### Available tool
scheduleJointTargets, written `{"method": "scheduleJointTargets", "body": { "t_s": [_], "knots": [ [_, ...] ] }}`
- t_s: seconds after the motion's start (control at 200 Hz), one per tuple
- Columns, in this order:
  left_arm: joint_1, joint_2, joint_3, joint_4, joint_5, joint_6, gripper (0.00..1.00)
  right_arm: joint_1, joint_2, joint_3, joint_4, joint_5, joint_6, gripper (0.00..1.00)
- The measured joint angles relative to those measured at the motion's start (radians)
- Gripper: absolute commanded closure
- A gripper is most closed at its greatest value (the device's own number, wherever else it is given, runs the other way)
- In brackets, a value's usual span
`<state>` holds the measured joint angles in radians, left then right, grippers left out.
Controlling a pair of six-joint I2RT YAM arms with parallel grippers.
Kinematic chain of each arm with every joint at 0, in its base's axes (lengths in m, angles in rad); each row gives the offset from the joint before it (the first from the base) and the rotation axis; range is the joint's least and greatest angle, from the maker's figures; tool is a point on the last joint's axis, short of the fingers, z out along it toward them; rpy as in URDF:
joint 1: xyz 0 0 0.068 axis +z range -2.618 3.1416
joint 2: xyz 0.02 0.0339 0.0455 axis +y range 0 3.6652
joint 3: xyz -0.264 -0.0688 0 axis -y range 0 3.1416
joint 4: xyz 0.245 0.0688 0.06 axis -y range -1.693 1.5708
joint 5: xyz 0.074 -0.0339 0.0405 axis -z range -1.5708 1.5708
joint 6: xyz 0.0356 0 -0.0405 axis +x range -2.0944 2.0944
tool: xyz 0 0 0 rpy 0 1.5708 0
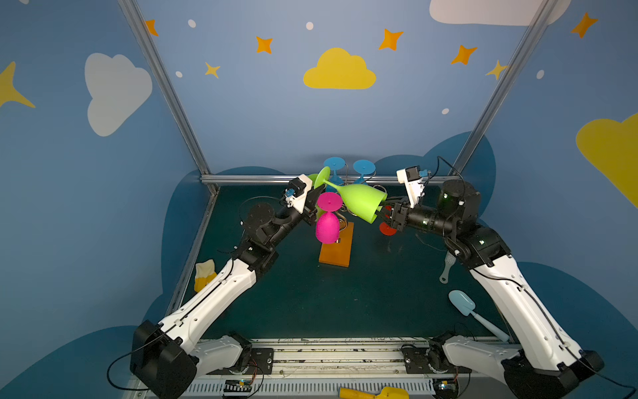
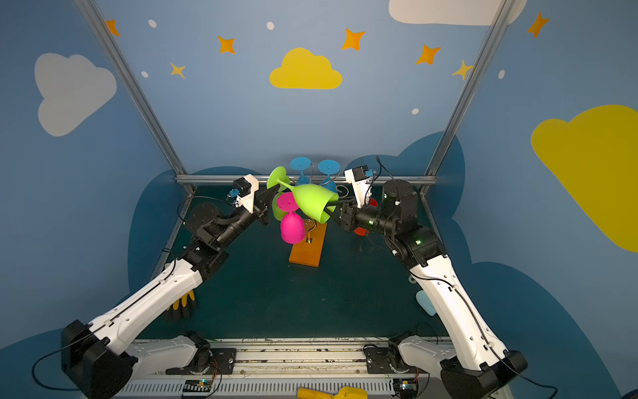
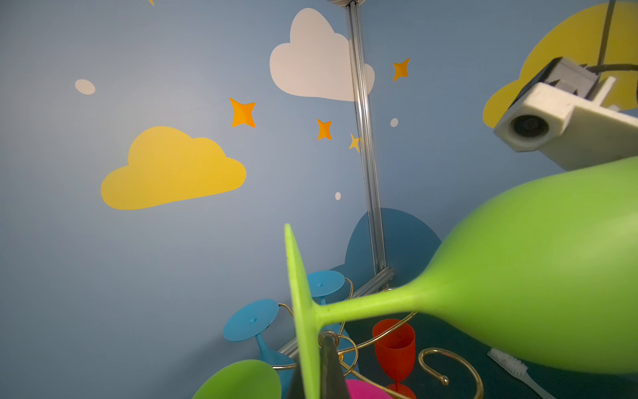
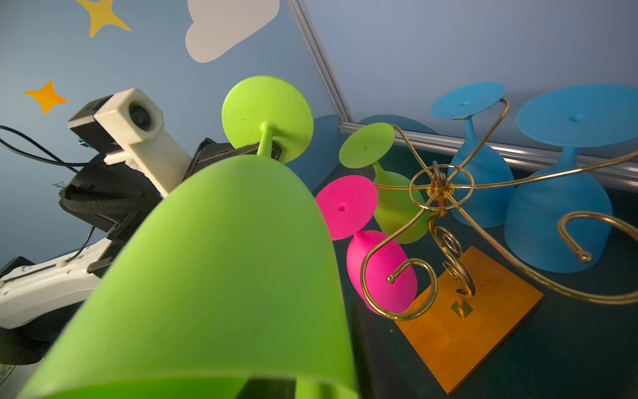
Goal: Take the wine glass off the wine glass rack
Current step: Pick up the wine glass from the wine glass rack, then place the wine glass at the top-right of the table.
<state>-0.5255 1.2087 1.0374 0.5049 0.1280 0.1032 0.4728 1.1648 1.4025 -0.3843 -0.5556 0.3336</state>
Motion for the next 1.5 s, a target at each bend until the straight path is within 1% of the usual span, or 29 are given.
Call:
{"method": "scheduleJointTargets", "body": {
  "t_s": [0.095, 0.18, 0.225, 0.335, 0.4, 0.436, 0.471, 0.491, 0.571, 0.651, 0.786, 0.891, 1.011, 1.206, 1.387, 1.497],
  "knots": [
    [0.0, 0.0, 0.0, 0.0, 0.002, -0.005, 0.97, 0.003, 0.0, 0.0, 0.007, 0.008, -0.001, 0.93],
    [0.0, 0.0, 0.0, 0.0, 0.002, -0.007, 0.97, 0.003, 0.0, 0.002, 0.014, 0.009, 0.006, 1.0],
    [0.002, 0.0, 0.0, 0.001, 0.003, -0.007, 0.97, 0.004, 0.0, 0.002, 0.018, 0.009, 0.005, 1.0],
    [0.003, -0.001, 0.0, 0.002, 0.003, -0.007, 0.91, 0.007, 0.0, 0.002, 0.023, 0.013, 0.006, 1.0],
    [0.003, -0.001, 0.0, 0.0, 0.003, -0.005, 0.83, 0.007, 0.0, 0.002, 0.025, 0.018, 0.005, 1.0],
    [0.003, -0.001, 0.0, 0.0, 0.002, -0.005, 0.74, 0.007, 0.0, 0.002, 0.026, 0.023, 0.005, 1.0],
    [0.003, -0.001, 0.0, 0.001, 0.001, -0.005, 0.63, 0.007, 0.0, 0.002, 0.026, 0.031, 0.005, 1.0],
    [0.004, -0.001, 0.0, 0.001, 0.001, -0.011, 0.59, 0.007, 0.0, 0.002, 0.026, 0.036, 0.004, 1.0],
    [0.005, -0.002, 0.0, 0.0, -0.007, -0.01, 0.54, 0.0, -0.002, 0.004, 0.026, 0.05, 0.004, 1.0],
    [0.008, -0.006, 0.0, 0.0, -0.013, -0.012, 0.41, -0.017, -0.005, 0.013, 0.022, 0.058, 0.005, 1.0],
    [0.015, -0.022, 0.0, 0.0, -0.025, -0.011, 0.3, -0.076, -0.018, 0.047, 0.013, 0.066, 0.006, 1.0],
    [0.025, -0.037, -0.004, 0.005, -0.047, -0.02, 0.22, -0.129, -0.027, 0.095, -0.028, 0.084, 0.0, 1.0],
    [0.078, -0.065, -0.037, 0.016, -0.065, -0.074, 0.18, -0.18, -0.04, 0.167, -0.125, 0.149, -0.039, 1.0],
    [0.208, -0.131, -0.106, 0.001, -0.08, -0.205, 0.16, -0.257, -0.046, 0.315, -0.363, 0.337, -0.147, 1.0],
    [0.299, -0.23, -0.121, -0.118, -0.08, -0.242, 0.14, -0.311, -0.023, 0.456, -0.62, 0.541, -0.248, 1.0],
    [0.36, -0.305, -0.173, -0.134, -0.084, -0.261, 0.13, -0.333, 0.02, 0.515, -0.75, 0.661, -0.298, 1.0]
  ]
}}
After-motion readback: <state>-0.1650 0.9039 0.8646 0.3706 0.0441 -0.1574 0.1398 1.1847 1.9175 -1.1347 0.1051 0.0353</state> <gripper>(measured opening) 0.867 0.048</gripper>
